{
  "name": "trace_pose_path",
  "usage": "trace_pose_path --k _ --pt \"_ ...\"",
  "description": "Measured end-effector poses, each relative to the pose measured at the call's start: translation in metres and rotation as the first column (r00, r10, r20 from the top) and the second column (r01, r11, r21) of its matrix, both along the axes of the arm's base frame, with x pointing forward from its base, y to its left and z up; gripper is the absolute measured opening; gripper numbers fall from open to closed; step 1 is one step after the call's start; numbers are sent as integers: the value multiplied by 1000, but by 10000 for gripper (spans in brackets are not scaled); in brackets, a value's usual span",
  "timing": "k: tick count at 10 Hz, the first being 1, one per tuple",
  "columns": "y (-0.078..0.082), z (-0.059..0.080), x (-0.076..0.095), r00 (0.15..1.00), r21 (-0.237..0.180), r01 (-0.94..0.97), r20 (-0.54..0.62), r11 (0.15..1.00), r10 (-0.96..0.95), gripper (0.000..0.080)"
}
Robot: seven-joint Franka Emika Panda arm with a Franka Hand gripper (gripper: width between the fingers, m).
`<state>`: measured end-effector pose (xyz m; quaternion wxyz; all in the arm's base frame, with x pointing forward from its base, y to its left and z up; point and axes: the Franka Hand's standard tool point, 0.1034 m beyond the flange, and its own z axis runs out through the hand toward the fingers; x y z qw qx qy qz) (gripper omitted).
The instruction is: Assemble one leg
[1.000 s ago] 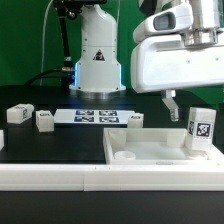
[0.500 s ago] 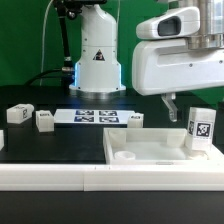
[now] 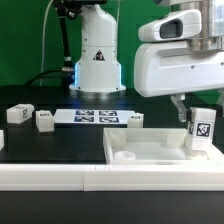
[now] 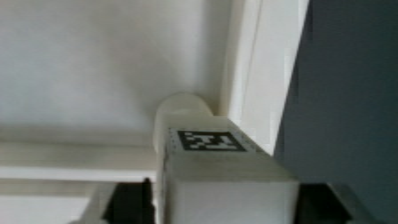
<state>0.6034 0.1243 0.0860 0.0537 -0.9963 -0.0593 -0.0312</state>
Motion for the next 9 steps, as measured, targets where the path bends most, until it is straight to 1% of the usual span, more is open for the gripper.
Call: trace_pose_path --k 1,5,7,9 --pt "-2 0 1 1000 -1 3 1 1000 -3 306" --pt "-4 0 1 999 1 45 -3 999 -45 304" --pt "-2 1 2 968 11 250 -21 968 -250 303" --pt "-3 0 3 886 30 463 -42 886 -462 303"
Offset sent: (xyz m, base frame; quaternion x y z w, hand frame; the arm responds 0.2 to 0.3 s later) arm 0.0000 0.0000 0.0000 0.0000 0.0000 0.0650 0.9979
